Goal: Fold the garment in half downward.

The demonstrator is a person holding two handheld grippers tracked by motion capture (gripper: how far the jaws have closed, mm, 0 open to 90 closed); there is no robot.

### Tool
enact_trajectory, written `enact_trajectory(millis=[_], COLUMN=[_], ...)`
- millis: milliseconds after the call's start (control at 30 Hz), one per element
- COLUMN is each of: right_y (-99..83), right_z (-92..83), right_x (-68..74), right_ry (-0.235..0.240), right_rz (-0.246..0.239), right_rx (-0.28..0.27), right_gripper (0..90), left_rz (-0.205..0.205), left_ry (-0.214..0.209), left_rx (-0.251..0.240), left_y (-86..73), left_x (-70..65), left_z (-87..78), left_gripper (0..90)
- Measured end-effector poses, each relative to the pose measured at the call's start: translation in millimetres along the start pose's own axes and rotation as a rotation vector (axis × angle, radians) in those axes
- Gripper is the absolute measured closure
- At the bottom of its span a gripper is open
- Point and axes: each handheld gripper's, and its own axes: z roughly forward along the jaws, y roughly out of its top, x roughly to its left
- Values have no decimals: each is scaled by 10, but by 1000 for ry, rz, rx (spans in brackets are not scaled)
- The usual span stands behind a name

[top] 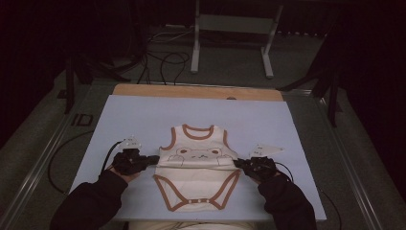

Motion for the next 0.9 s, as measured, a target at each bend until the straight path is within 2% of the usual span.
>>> enact_trajectory(millis=[133, 367, 533, 800, 900], right_y=[-84, -296, -371, -526, -553], right_z=[-9, 3, -10, -25, -16], right_x=[83, 168, 191, 243, 241], right_ry=[2, 61, 72, 76, 75], right_rz=[-25, 1, 0, 13, 12], right_rx=[30, 69, 84, 119, 131], right_gripper=[886, 886, 886, 886, 885], left_rz=[7, -11, -9, -7, -7], left_ry=[-10, -34, -42, -69, -52], left_rx=[19, 44, 61, 123, 154], left_y=[-109, -279, -333, -445, -489], left_x=[-68, -113, -152, -236, -222], left_z=[-10, -3, 3, 73, 117], left_gripper=[900, 900, 900, 900, 900])
